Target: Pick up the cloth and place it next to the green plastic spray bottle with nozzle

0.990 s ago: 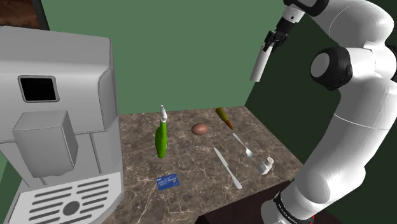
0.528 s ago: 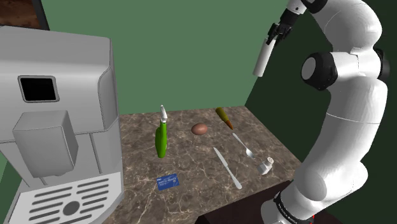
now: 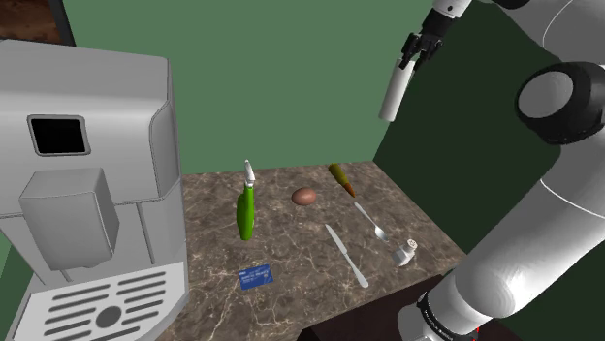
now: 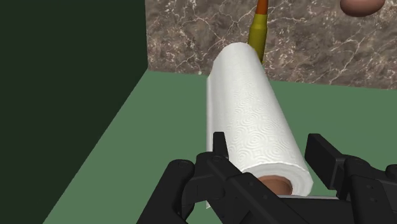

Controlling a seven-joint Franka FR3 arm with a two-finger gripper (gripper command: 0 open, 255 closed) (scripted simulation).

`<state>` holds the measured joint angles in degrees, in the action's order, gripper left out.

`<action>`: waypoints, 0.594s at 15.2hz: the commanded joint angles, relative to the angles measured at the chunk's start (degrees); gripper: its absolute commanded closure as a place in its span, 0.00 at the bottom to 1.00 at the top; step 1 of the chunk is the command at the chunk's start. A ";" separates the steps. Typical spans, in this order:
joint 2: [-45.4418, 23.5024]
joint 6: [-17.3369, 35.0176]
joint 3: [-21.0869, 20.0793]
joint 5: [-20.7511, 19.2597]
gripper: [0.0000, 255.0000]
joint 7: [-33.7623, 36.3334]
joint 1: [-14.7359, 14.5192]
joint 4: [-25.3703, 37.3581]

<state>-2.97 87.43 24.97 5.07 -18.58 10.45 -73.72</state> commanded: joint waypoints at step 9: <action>18.78 2.67 -9.92 -8.65 1.00 15.41 -6.59 -20.02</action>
<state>14.28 90.12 16.30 -3.05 -4.97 4.35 -92.24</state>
